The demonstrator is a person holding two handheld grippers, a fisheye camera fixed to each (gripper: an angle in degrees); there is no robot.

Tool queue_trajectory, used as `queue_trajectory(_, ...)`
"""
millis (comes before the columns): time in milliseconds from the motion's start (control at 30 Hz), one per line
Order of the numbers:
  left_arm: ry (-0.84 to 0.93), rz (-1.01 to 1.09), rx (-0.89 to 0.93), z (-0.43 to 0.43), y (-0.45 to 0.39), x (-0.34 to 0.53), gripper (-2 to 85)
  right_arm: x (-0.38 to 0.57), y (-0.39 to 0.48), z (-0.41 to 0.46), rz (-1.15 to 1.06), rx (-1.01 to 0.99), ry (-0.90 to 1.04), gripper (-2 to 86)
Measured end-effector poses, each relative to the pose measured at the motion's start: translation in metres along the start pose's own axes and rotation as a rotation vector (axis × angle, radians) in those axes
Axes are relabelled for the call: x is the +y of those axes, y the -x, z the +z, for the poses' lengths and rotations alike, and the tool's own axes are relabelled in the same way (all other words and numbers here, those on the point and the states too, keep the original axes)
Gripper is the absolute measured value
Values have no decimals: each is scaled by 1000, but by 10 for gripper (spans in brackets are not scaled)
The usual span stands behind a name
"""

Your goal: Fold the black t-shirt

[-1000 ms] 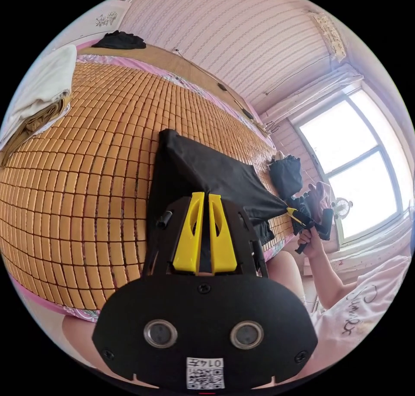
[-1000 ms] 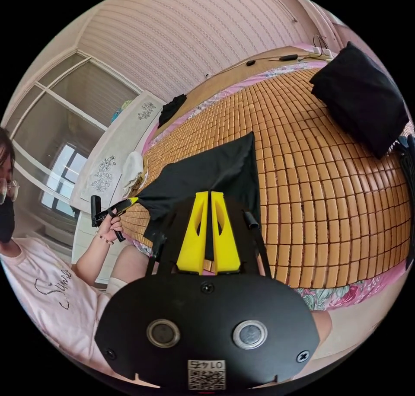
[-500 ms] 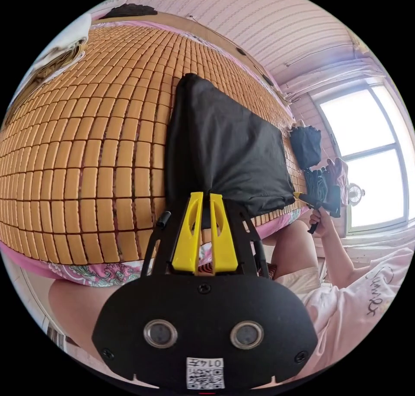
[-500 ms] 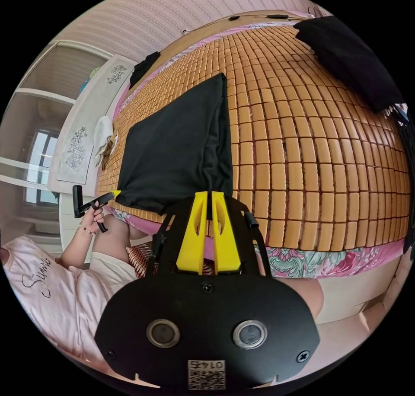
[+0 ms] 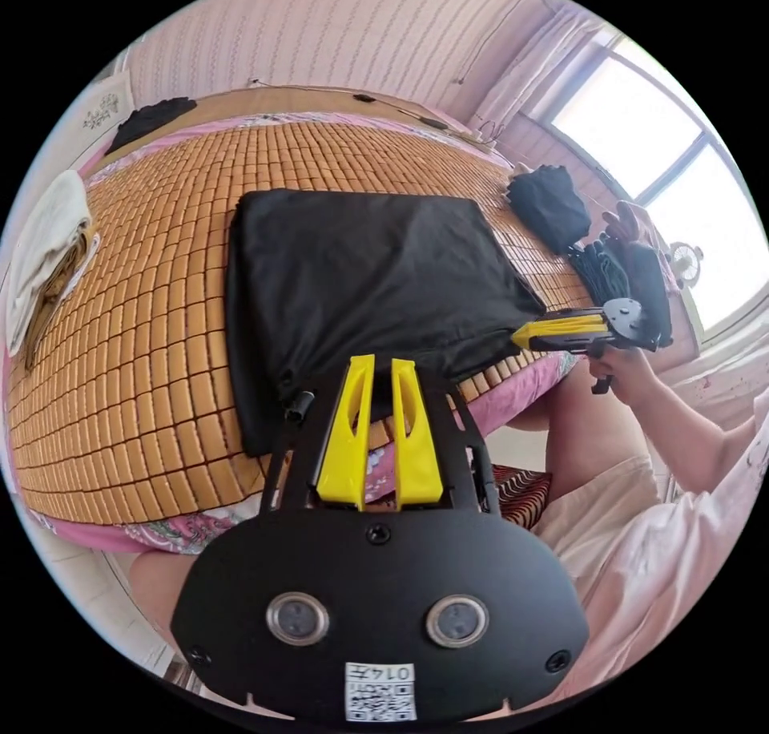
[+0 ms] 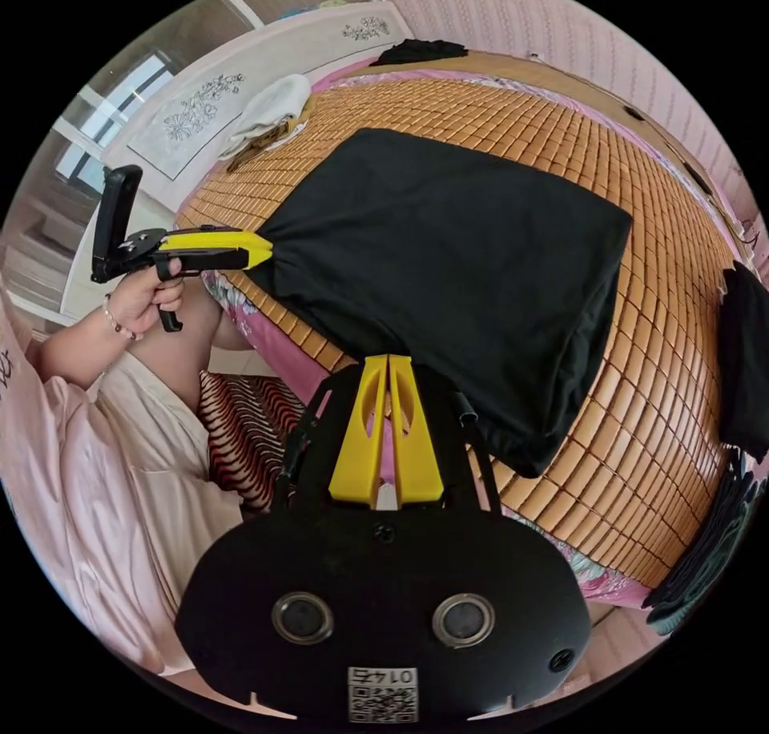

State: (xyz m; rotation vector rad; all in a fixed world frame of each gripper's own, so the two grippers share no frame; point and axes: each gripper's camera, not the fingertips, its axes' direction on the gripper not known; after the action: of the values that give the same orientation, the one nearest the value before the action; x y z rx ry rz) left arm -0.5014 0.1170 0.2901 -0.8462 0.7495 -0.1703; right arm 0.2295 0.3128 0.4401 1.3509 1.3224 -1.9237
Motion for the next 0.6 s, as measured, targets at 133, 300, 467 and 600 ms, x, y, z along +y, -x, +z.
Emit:
queue_trajectory(133, 73, 26, 38, 41, -18, 4, 31, -8, 19, 23, -25, 51, 81, -4)
queue_trajectory(300, 63, 168, -64, 57, -38, 24, 7, -21, 45, 35, -61, 156, 94, -5)
queue_trajectory(467, 62, 159, -23, 65, -34, 33, 4, -28, 45, 40, -13, 74, 73, -7)
queue_trajectory(600, 46, 140, 16, 66, -29, 44, 9, -32, 50, 36, -34, 62, 71, -8)
